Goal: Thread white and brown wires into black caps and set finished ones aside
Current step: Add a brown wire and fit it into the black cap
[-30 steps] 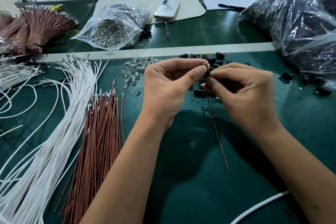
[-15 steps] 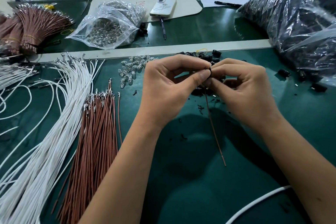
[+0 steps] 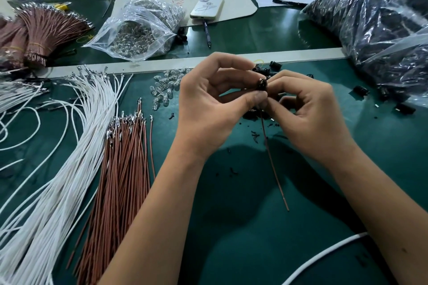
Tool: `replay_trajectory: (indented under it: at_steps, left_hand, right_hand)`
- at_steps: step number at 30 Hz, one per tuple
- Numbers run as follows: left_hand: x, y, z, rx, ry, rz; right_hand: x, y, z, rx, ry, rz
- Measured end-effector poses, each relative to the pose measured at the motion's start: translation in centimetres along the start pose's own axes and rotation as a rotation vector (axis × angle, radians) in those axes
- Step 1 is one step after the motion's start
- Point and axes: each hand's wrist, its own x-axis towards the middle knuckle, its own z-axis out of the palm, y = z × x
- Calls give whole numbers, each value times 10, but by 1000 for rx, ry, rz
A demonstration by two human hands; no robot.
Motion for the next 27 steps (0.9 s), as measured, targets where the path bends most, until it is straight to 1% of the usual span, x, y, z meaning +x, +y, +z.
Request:
replay_trajectory:
  at_steps: [5,10,14,23,27]
  left_hand:
    - [1,-2,-1,-15,36,-45]
    - [1,-2,-4,-11,53,-128]
    - [1,-2,-4,-43,52,-198]
    - [1,-3,-5,-57,85,-255]
    - [1,-3,-6,-77,98,-263]
  right_hand:
    - [0,-2,1,115,-31,78]
    - [-1,0,0,143,-73,175]
    - [-1,-2,-1,199,-97,210]
    - [-1,-3,-2,270,-185,305]
    - [-2,-3,-2,289,-217,311]
